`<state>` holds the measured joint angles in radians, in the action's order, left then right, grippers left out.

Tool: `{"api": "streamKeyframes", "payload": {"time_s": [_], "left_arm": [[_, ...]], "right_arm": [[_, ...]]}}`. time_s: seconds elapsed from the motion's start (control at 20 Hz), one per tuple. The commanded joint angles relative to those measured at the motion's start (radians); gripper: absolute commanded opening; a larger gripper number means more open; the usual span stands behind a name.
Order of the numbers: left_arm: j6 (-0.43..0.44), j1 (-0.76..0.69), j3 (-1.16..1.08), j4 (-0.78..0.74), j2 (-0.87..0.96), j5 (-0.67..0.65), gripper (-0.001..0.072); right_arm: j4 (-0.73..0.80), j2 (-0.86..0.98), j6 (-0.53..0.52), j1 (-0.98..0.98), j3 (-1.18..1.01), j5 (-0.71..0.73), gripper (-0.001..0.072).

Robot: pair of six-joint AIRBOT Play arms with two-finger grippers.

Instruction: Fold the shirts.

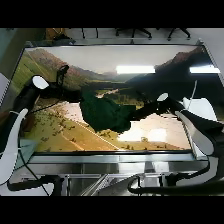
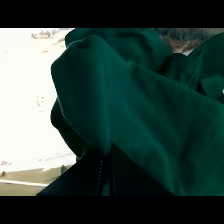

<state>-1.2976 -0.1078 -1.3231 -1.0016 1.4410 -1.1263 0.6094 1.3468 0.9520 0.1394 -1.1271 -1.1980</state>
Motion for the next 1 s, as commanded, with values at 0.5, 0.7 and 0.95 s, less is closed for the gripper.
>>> {"api": "streamKeyframes", "payload": {"time_s": [0.5, 0.7, 0.95], "left_arm": [[-0.077, 0.123, -0.458, -0.093, -0.673, -0.147, 0.0016], [-0.075, 0.123, -0.379, -0.13, -0.667, -0.146, 0.0016], [-0.048, 0.119, -0.132, -0.127, -0.389, 0.067, 0.0017]], "right_arm": [[-0.063, -0.749, -0.092, -0.291, -0.521, 0.069, 0.002], [-0.043, -0.694, -0.092, -0.288, -0.489, 0.018, 0.0021], [-0.058, -0.402, -0.121, -0.287, -0.299, -0.006, 0.002]]}}
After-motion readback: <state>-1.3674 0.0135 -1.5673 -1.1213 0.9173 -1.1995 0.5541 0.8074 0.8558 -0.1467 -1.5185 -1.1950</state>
